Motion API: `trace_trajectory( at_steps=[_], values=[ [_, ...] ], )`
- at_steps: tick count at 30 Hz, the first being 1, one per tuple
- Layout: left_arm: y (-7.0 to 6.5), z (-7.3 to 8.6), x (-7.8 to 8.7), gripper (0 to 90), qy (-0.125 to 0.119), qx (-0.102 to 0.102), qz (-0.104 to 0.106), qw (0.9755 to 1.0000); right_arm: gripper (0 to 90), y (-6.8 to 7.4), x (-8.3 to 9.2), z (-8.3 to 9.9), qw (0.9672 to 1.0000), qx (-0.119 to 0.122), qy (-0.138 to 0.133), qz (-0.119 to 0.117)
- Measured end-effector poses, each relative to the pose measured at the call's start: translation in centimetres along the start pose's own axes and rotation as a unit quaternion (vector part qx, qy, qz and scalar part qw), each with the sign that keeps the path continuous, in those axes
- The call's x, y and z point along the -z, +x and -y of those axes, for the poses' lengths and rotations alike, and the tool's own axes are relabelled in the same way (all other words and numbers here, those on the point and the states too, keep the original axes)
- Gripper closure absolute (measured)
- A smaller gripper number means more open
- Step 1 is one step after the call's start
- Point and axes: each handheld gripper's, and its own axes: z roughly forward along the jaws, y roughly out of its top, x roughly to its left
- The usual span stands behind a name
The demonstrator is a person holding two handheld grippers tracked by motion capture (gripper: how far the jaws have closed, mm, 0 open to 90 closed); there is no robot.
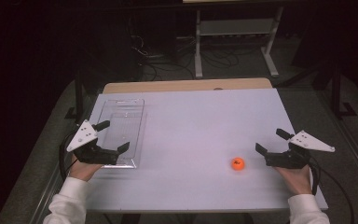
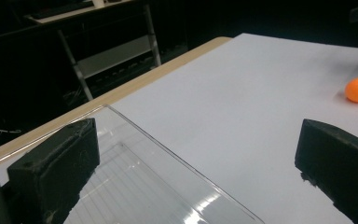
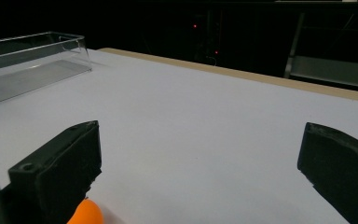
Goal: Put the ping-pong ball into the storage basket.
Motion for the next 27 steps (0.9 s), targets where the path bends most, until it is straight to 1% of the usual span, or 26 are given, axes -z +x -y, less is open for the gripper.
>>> trace_trajectory(
  at_steps=[1,4,11,12,15,18,19,20,21,26,27],
  values=[
    [0.0,-0.1,-0.1,0.0,0.001,0.0,0.002,1.0,0.0,0.0,0.0,0.0,1.0,0.0,0.0,0.001],
    [-0.1,-0.4,-0.2,0.0,0.006,-0.007,0.006,0.9999,0.0,0.0,0.0,0.0,1.0,0.0,0.0,0.001],
    [-0.3,-1.0,-0.6,0.0,0.013,-0.013,0.018,0.9997,0.0,0.0,0.0,0.0,1.0,0.0,0.001,0.002],
    [-0.4,-1.2,-0.8,0.0,0.018,-0.017,0.022,0.9995,0.0,0.0,0.0,0.0,1.0,0.0,0.001,0.002],
    [-0.5,-1.4,-0.9,0.0,0.021,-0.02,0.025,0.9993,0.0,0.0,0.0,0.0,1.0,0.0,0.001,0.002],
    [-0.6,-1.7,-1.3,0.0,0.024,-0.023,0.03,0.999,0.0,0.0,0.0,0.0,1.0,0.0,0.002,0.002],
    [-0.6,-1.9,-1.5,0.0,0.025,-0.021,0.036,0.9988,0.0,0.0,0.0,0.0,1.0,0.0,0.002,0.002],
    [-0.6,-1.9,-1.5,0.0,0.025,-0.021,0.036,0.9988,0.0,0.0,0.0,0.0,1.0,0.0,0.002,0.002],
    [-0.7,-2.2,-1.8,0.0,0.025,-0.02,0.04,0.9987,0.0,0.0,0.0,0.0,1.0,0.001,0.001,0.001],
    [-0.9,-2.8,-2.4,0.0,0.028,-0.025,0.048,0.9981,0.0,0.0,-0.1,0.0,1.0,0.0,0.001,0.001],
    [-1.0,-3.1,-2.6,0.0,0.03,-0.029,0.05,0.9979,0.0,0.0,-0.1,0.0,1.0,0.0,0.001,0.001]
  ],
)
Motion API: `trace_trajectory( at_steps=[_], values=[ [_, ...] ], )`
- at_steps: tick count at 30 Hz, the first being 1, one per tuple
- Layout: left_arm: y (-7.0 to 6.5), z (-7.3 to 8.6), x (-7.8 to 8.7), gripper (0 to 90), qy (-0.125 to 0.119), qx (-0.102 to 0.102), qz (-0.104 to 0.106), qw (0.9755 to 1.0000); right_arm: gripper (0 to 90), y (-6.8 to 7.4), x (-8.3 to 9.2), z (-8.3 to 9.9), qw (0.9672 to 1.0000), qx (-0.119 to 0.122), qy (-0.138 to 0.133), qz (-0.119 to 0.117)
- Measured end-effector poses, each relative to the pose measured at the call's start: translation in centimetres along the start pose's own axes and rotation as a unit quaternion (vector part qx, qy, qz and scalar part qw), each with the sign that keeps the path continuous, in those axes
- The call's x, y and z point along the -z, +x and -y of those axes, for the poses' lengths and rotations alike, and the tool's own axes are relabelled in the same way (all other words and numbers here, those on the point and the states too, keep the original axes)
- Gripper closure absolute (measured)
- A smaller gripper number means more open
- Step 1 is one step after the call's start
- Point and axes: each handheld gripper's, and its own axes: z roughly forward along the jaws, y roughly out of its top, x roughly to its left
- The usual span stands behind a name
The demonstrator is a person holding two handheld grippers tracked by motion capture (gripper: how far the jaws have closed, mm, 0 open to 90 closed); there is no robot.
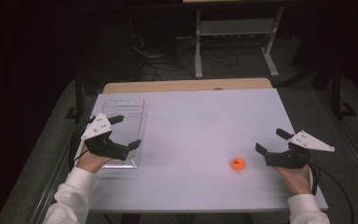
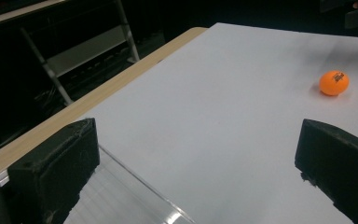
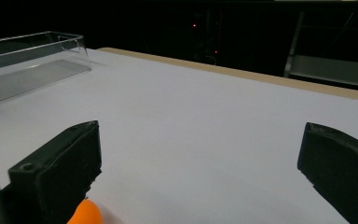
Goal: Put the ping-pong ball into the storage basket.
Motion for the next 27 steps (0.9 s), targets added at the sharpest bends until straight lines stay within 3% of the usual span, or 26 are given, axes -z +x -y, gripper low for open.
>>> trace_trajectory(
  at_steps=[16,27],
  values=[
    [-0.4,-1.7,-1.6,0.0,0.021,-0.027,0.016,0.9993,0.0,0.0,0.1,0.0,1.0,-0.001,-0.003,-0.001],
    [-1.0,-3.3,-3.7,0.0,0.036,-0.046,0.044,0.9973,0.0,-0.1,0.0,0.1,1.0,-0.003,-0.003,-0.001]
  ],
)
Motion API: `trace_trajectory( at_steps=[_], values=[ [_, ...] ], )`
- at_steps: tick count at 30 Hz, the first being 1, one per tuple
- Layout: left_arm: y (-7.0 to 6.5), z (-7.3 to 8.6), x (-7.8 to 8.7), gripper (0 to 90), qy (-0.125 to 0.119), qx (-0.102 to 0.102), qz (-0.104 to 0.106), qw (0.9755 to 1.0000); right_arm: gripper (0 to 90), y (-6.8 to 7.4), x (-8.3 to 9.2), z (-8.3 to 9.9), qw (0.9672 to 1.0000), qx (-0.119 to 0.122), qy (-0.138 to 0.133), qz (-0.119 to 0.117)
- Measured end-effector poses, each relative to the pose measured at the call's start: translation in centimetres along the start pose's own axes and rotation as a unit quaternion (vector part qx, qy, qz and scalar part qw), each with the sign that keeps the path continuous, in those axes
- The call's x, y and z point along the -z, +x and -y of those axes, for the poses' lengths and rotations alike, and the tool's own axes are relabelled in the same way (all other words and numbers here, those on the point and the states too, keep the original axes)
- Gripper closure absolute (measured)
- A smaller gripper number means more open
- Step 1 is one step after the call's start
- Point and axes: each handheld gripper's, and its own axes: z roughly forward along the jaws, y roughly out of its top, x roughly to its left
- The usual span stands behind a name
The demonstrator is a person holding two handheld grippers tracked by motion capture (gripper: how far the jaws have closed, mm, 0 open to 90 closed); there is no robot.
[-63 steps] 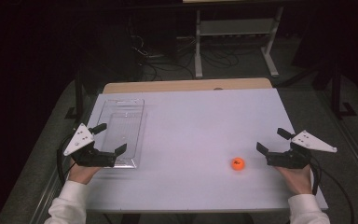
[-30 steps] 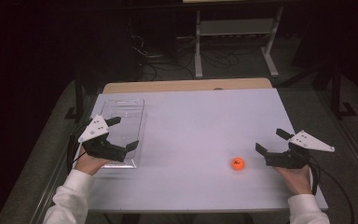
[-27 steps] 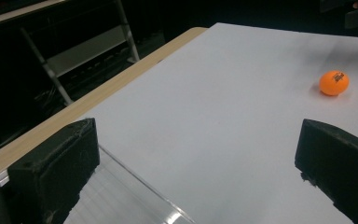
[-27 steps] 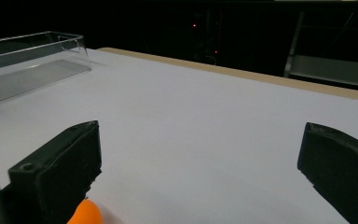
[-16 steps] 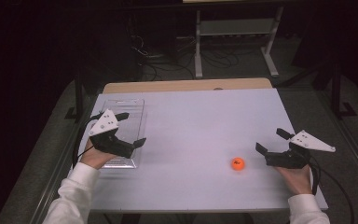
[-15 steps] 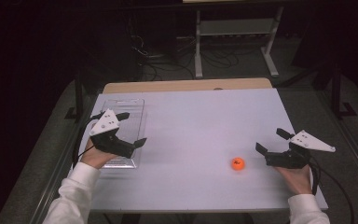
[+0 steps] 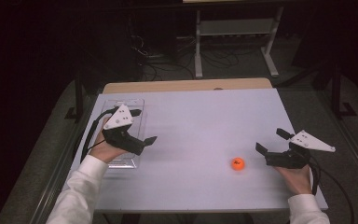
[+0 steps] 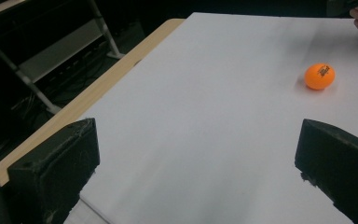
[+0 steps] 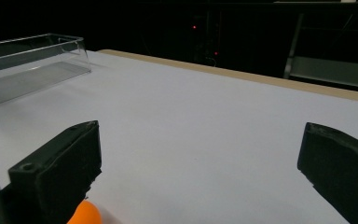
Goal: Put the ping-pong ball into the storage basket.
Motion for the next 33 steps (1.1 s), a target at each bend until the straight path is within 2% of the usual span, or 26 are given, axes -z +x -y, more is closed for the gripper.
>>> trace_trajectory(
  at_steps=[11,22,24,33],
  values=[
    [-0.4,-0.9,-2.0,0.0,0.019,-0.011,0.028,0.9994,0.0,0.2,-0.3,0.1,1.0,0.007,0.007,-0.001],
    [-0.9,-1.7,-3.6,0.0,0.033,-0.022,0.049,0.998,0.0,0.4,-0.4,0.1,0.9999,0.011,0.011,-0.003],
    [-1.0,-1.7,-4.3,0.0,0.038,-0.022,0.059,0.9973,0.0,0.2,-0.3,0.1,0.9999,0.011,0.009,-0.001],
    [-0.9,-2.1,-5.0,0.0,0.05,-0.024,0.061,0.9966,0.0,0.2,-0.3,0.1,0.9999,0.011,0.009,-0.001]
  ],
)
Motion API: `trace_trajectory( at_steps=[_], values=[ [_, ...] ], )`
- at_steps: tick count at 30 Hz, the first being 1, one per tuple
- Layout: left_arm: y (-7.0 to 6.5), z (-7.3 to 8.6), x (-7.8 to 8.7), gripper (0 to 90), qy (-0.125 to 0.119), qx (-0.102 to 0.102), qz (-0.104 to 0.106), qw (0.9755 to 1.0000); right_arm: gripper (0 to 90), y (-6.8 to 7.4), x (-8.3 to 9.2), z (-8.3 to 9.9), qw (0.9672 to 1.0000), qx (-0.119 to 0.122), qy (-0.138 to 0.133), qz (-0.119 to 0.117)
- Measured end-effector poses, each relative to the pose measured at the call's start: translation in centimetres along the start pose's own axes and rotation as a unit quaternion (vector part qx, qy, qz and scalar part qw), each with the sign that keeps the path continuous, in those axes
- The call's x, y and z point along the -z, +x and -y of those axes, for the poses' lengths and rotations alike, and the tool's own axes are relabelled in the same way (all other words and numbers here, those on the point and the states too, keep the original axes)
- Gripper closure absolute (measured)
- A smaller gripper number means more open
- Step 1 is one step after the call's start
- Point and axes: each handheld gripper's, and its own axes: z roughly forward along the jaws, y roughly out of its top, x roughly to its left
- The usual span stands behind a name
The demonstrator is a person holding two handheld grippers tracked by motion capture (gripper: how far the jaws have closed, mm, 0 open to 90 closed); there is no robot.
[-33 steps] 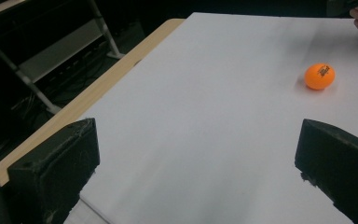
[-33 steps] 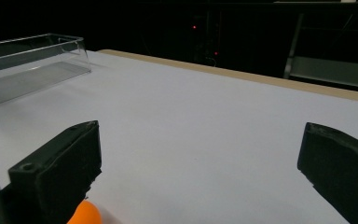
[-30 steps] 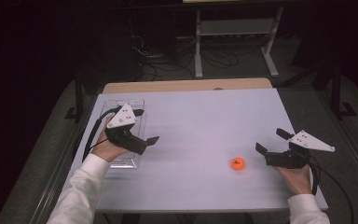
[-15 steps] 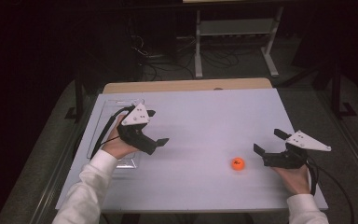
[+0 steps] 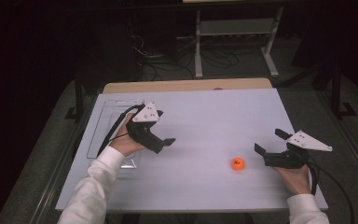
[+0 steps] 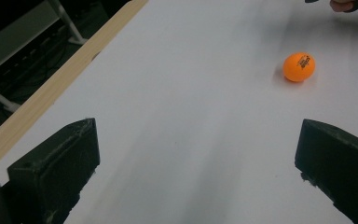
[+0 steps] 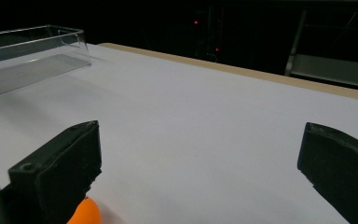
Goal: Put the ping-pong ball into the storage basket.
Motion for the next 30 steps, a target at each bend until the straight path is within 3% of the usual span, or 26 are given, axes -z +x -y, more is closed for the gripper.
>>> trace_trajectory(
  at_steps=[30],
  values=[
    [-0.9,-3.1,-3.6,0.0,0.033,-0.031,0.036,0.9983,0.0,0.0,0.1,0.0,1.0,-0.003,-0.003,0.0]
  ],
)
